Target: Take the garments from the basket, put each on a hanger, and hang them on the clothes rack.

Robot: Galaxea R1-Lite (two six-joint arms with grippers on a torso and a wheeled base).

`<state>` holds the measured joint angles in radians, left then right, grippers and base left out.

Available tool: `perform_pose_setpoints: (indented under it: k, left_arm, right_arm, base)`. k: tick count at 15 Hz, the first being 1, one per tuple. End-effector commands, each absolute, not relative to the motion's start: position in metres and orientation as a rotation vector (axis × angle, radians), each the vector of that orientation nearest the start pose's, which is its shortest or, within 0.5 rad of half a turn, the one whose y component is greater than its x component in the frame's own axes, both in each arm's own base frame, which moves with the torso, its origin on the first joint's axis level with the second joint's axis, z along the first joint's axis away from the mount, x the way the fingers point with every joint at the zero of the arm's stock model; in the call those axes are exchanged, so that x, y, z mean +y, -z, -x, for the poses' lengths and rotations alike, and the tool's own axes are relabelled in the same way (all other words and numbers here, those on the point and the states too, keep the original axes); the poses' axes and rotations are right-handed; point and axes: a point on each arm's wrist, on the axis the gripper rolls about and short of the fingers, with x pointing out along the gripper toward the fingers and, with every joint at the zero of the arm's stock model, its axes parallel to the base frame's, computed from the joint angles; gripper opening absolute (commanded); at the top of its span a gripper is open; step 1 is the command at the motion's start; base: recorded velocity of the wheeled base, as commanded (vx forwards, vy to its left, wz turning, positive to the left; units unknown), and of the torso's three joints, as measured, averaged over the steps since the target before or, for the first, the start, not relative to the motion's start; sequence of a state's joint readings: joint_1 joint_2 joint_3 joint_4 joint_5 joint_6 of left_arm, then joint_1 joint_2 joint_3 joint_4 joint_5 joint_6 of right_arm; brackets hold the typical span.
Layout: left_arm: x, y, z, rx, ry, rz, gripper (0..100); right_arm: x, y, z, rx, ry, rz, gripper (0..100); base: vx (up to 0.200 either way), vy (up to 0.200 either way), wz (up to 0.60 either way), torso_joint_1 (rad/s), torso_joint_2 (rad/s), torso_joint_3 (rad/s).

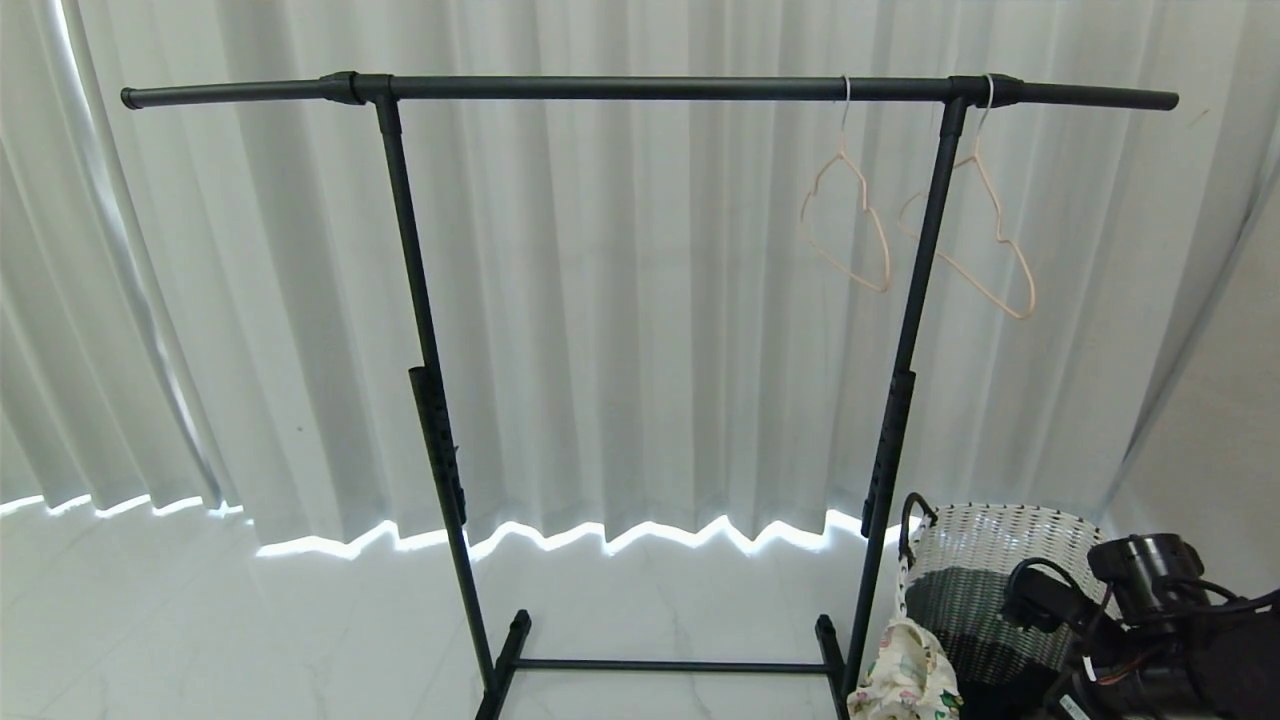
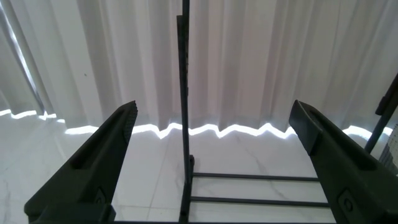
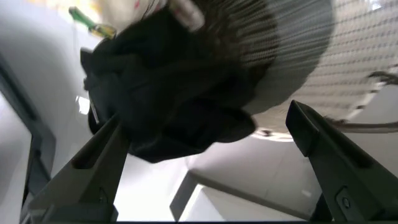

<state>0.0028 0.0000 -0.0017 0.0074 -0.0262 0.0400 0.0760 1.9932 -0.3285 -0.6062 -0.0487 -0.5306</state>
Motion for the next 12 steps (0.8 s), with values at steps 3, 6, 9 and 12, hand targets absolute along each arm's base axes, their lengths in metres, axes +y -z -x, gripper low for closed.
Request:
perform_pose_setpoints:
  k: [3,6,9,12]
  left_arm:
    - [-0.001,-0.075,0.023,0.007,0.023,-0.04,100]
    - [-0.001,-0.075,0.023,0.007,0.023,-0.041,100]
    - [-0.001,-0.075,0.023,0.007,0.023,-0.043,100]
    - [-0.001,-0.075,0.023,0.007,0.023,-0.046,100]
  right_arm:
    - [0.017,0.008,-0.234,1.064,-0.31,0.546,100]
    - [0.016,0.01,-0.24,1.034,-0.266,0.569,100]
    - [0.019,0.008,-0.236,1.009,-0.273,0.574,0]
    - [0.02,-0.006,-0.228,0.928,-0.25,0.576,0]
  base:
    - [0.0,0.0,0.0,0.0,0.0,0.0]
    - [0.0,0.0,0.0,0.0,0.0,0.0]
    - [0.0,0.0,0.0,0.0,0.0,0.0]
    - [0.0,0.0,0.0,0.0,0.0,0.0]
